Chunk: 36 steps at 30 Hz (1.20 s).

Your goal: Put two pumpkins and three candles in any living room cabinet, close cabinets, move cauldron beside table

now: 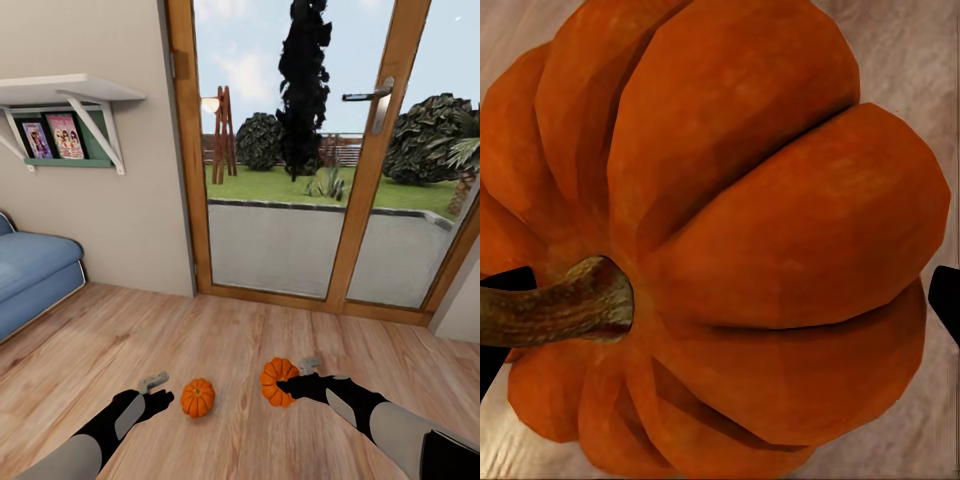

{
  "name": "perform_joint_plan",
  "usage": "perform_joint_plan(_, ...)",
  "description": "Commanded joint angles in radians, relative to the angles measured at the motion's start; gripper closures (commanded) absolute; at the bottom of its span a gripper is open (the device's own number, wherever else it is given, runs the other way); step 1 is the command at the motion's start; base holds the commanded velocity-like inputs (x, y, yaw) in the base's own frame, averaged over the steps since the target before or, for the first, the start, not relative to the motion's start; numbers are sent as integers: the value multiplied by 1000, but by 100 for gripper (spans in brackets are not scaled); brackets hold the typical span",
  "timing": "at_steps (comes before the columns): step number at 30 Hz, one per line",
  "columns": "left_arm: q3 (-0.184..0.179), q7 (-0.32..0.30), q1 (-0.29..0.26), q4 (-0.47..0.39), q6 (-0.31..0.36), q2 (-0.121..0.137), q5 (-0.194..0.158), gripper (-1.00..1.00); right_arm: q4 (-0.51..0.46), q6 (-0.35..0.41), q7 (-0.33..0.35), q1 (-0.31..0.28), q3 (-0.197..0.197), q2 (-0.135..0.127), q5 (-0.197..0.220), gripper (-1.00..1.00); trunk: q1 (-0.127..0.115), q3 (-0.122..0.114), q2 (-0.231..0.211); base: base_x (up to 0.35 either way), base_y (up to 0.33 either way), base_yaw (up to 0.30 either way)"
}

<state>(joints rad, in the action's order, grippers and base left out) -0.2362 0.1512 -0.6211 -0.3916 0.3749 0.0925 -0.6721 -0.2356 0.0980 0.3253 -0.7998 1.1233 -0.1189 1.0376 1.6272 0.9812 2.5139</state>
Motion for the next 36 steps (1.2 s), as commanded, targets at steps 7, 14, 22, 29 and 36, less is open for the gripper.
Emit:
perform_joint_plan(7, -8, 8, 0, -3, 4, 1, -11, -100, -2, 5, 1, -1, 0, -1, 9, 100, 0, 1, 0, 334, 1, 0)
perform_joint_plan(14, -6, -58, 0, -3, 6, 1, -11, -100, -2, 8, 3, -1, 0, 0, 8, 100, 0, 1, 0, 214, 0, 0)
perform_joint_plan(22, -6, -74, 0, -8, 7, 2, -11, -100, -15, 11, 7, -1, 0, -2, 8, 100, 0, 1, 0, 3, 0, 0)
perform_joint_plan(29, -5, -112, -1, -4, 21, 3, -12, -100, -201, 129, 1, -1, 0, -3, 9, 100, 0, 1, 0, 0, 0, 0)
perform_joint_plan(36, 0, -132, -4, 0, 173, 21, -14, -100, -340, 225, -6, -1, -7, -5, 11, 100, 0, 1, 0, 0, 0, 0)
